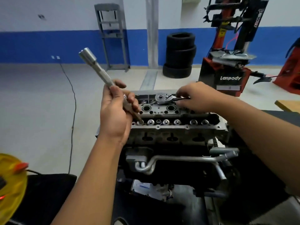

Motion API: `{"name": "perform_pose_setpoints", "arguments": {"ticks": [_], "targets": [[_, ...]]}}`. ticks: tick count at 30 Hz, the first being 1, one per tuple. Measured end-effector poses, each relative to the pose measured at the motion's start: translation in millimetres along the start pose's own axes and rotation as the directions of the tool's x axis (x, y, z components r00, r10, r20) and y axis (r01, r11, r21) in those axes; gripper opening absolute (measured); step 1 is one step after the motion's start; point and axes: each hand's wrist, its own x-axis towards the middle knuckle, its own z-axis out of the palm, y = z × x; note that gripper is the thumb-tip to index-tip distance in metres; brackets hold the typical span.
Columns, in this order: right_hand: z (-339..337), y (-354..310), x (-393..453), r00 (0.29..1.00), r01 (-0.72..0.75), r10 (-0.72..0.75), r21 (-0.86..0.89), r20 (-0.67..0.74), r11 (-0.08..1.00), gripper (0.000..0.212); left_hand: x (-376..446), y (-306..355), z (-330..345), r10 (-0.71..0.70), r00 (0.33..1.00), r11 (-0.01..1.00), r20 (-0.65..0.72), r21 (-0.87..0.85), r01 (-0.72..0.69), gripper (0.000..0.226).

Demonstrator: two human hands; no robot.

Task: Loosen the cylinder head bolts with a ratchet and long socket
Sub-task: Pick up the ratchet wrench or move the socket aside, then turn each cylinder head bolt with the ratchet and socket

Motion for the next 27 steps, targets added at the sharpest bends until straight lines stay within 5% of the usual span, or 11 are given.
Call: {"name": "perform_pose_setpoints", "arguments": {"ticks": [7, 10, 12, 14, 17, 21, 27], "targets": [[8, 16, 20, 0.999, -0.022, 0.024, -0.066, 0.033, 0.998, 0.026, 26, -39, 5, -0.041, 0.998, 0.999, 0.051, -0.009, 0.041, 0.021], [4, 23, 19, 0.991, -0.084, 0.077, -0.060, -0.111, 0.995, 0.029, 36, -45, 4, -0.034, 0.993, 0.998, 0.114, -0.053, 0.040, 0.017], [-4, 28, 18, 0.955, -0.115, 0.148, 0.139, -0.257, 0.984, 0.029, 37, -51, 4, -0.052, 0.985, 0.997, 0.164, -0.043, 0.060, 0.016], [-14, 31, 14, 0.905, -0.098, 0.275, 0.469, -0.325, 0.878, 0.025, 35, -57, 5, -0.082, 0.976, 0.996, 0.200, -0.017, 0.088, 0.016], [-33, 26, 7, 0.898, -0.025, 0.381, 0.839, -0.220, 0.544, 0.022, 35, -60, 8, -0.094, 0.968, 0.994, 0.233, 0.069, 0.079, 0.014], [-45, 13, 1, 0.921, 0.002, 0.364, 0.937, -0.137, 0.349, 0.033, 36, -57, 11, -0.084, 0.966, 0.982, 0.245, 0.187, 0.038, 0.013], [-54, -6, -6, 0.923, 0.073, 0.335, 0.942, -0.187, 0.327, 0.020, 28, -51, 15, -0.020, 0.925, 0.932, 0.378, 0.343, -0.121, 0.018]]}}
